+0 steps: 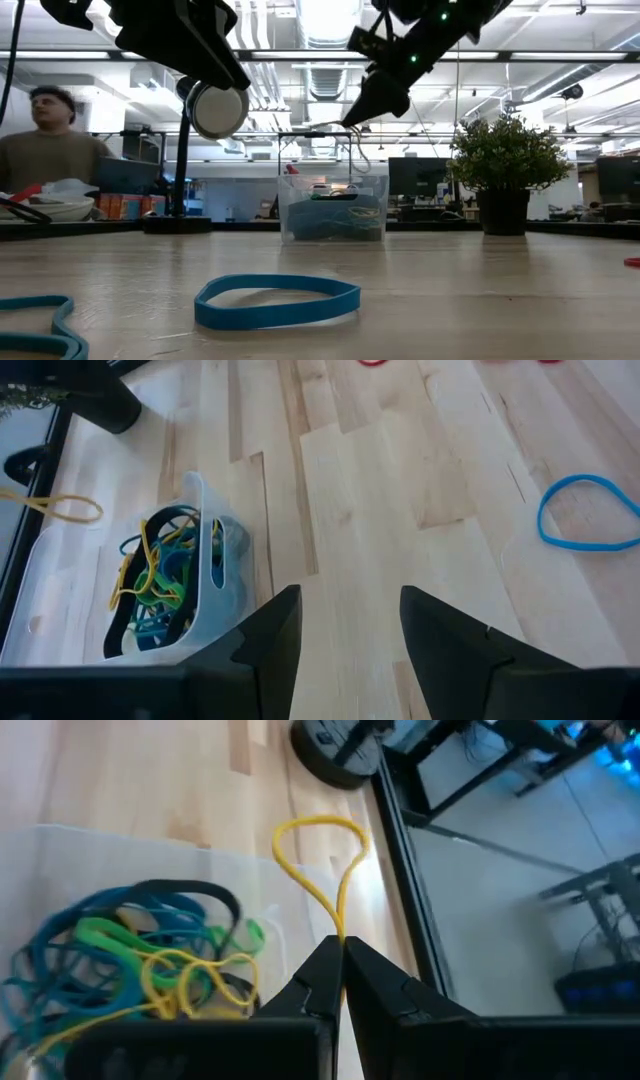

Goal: Pick and place rubber bands into bin
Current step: Put yellow rubberband into the transparent bin, then put blue rubberband into the transparent bin

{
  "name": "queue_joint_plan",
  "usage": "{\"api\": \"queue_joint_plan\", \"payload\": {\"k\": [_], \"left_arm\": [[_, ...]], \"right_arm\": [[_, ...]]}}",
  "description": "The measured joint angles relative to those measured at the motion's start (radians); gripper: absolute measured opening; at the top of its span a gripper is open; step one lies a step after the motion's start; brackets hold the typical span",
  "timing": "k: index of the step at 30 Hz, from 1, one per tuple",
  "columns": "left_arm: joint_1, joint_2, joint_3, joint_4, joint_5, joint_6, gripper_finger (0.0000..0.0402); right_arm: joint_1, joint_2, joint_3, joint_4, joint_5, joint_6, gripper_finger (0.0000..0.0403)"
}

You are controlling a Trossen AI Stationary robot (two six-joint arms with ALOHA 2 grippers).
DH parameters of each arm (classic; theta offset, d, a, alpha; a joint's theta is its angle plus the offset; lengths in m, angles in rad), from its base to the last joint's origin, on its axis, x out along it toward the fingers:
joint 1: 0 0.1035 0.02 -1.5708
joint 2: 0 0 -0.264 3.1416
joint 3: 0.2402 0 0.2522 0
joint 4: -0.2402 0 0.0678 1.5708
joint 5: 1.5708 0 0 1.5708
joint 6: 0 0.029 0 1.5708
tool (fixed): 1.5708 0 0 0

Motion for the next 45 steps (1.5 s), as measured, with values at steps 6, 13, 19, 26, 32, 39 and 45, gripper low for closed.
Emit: {"api": "queue_joint_plan", "payload": {"k": [6, 13, 19, 26, 32, 39, 45], "left_arm": [[0.0, 0.0, 0.0, 0.001, 0.0, 0.0, 0.0156], [0.0, -0.001, -0.008, 0.003, 0.0, -0.001, 0.0156], [0.001, -0.001, -0.016, 0.006, 0.0, -0.002, 0.0156], [0.001, -0.001, -0.017, 0.006, 0.0, -0.002, 0.0156], [0.001, -0.001, -0.017, 0.006, 0.0, -0.002, 0.0156], [0.001, -0.001, -0.017, 0.009, 0.0, -0.006, 0.0156], [0.001, -0.001, -0.017, 0.027, 0.0, -0.006, 0.0156]], "right_arm": [[-0.083, 0.01, -0.001, 0.028, -0.16, 0.022, 0.0009], [-0.097, 0.089, -0.002, 0.058, -0.2, 0.005, 0.0008], [-0.101, 0.159, -0.002, 0.064, -0.2, -0.006, 0.0008], [-0.103, 0.167, -0.001, 0.059, -0.201, 0.0, 0.0008], [-0.11, 0.167, 0.0, -0.014, -0.282, 0.017, 0.0028], [-0.113, 0.167, 0.0, -0.017, -0.331, 0.039, 0.0102], [-0.092, 0.143, 0.0, -0.018, -0.329, 0.012, 0.0141]]}}
